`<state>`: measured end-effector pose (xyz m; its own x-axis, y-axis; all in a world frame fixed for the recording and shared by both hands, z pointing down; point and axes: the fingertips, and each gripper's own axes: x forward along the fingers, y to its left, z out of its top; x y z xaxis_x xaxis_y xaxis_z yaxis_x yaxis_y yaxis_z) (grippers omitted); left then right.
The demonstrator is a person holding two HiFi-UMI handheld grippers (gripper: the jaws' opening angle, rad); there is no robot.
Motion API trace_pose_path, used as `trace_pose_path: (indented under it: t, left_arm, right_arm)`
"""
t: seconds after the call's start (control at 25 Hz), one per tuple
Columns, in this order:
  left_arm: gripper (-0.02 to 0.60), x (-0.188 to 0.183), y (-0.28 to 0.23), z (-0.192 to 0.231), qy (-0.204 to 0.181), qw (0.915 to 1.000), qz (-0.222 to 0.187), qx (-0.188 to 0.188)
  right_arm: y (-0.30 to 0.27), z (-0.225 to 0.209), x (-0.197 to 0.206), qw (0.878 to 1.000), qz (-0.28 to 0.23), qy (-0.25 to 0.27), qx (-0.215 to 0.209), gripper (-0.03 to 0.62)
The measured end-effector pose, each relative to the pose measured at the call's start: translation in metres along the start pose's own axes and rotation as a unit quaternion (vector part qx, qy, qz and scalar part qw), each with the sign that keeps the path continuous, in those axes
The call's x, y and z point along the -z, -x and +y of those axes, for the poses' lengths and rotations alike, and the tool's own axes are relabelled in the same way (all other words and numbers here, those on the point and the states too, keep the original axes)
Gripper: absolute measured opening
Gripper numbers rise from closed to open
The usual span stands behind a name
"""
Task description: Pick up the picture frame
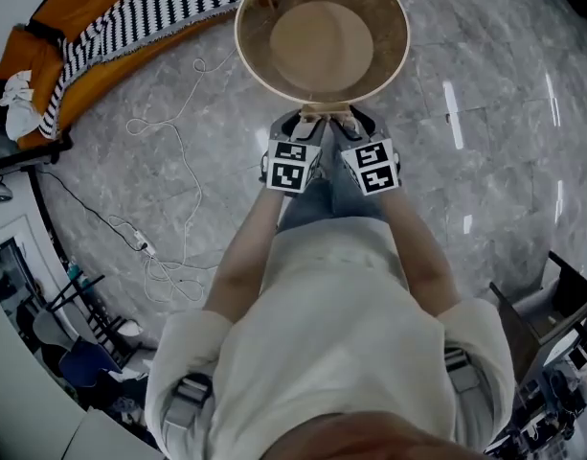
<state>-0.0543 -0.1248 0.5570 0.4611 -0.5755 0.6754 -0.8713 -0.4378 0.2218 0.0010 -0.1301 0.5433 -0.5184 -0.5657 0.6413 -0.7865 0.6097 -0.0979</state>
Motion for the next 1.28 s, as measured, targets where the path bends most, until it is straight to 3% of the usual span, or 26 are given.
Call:
trace_pose_path:
  t: [0.72,1.28]
  left_arm:
    - [0.192,-0.036,0.08,-0.03,-0.022,0.999,-0.036,0.011]
    - [0.192,-0.044,0.108,-0.031,-0.029,0.9979,-0.057,0.008]
  right_arm:
    - [0.074,0.035,-0.047,0.998,-0.056,0.006,0.015,0.189]
    - [0.093,0.052,-0.064,0.996,-0.083,0.026,0.006,0.181]
